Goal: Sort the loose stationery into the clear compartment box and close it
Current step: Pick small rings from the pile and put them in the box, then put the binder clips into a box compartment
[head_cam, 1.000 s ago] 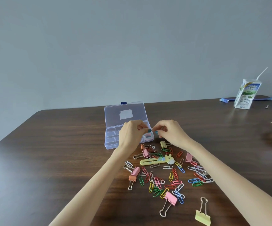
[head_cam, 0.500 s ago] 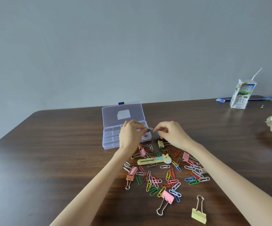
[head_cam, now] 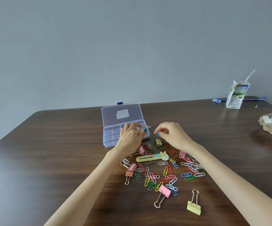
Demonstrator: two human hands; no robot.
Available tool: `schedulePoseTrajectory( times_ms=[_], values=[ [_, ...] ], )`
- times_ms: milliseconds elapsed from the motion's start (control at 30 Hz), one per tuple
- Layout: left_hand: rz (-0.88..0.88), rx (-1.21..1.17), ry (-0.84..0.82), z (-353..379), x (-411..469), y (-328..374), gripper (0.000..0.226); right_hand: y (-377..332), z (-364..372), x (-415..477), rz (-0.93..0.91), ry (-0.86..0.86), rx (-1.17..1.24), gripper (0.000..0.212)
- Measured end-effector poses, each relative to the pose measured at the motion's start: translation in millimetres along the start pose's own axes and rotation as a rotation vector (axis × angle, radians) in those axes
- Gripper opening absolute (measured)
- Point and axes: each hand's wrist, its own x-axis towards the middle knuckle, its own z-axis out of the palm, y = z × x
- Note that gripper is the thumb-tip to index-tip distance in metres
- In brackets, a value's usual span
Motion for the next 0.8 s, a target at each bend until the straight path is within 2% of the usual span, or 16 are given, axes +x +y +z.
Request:
schedulePoseTrajectory(
  times_ms=[167,267,367,567,667,800],
  values=[
    [-0.019,-0.048,-0.049,-4.3,1.4,-0.9,0.045,-3.4,-4.7,-7.2,-0.018,-0.012,-0.048,0.017],
    [0.014,-0.074,0.006,-6.1,-2.2,-3.4,0.038,-3.4,-7.9,-11.8,-0.020,-0.078,-0.089,0.013],
    [0.070,-0.121,0.079,-7.9,-8.5,-3.0,0.032,-4.7,-7.4,-15.2,-0.023,-0.127,-0.133,0.017],
    [0.137,-0.192,0.164,-13.5,-27.0,-3.1,0.022,-6.3,-2.9,-17.8,-0.038,-0.113,-0.200,0.020],
    [0.160,-0.160,0.142,-18.9,-41.6,-0.9,0.017,-9.0,-1.4,-18.1,-0.050,-0.102,-0.202,0.013],
    [0.174,-0.032,0.090,-17.9,-53.5,-0.3,0.028,-15.5,-2.7,-20.7,-0.052,-0.064,-0.120,0.011]
  ],
)
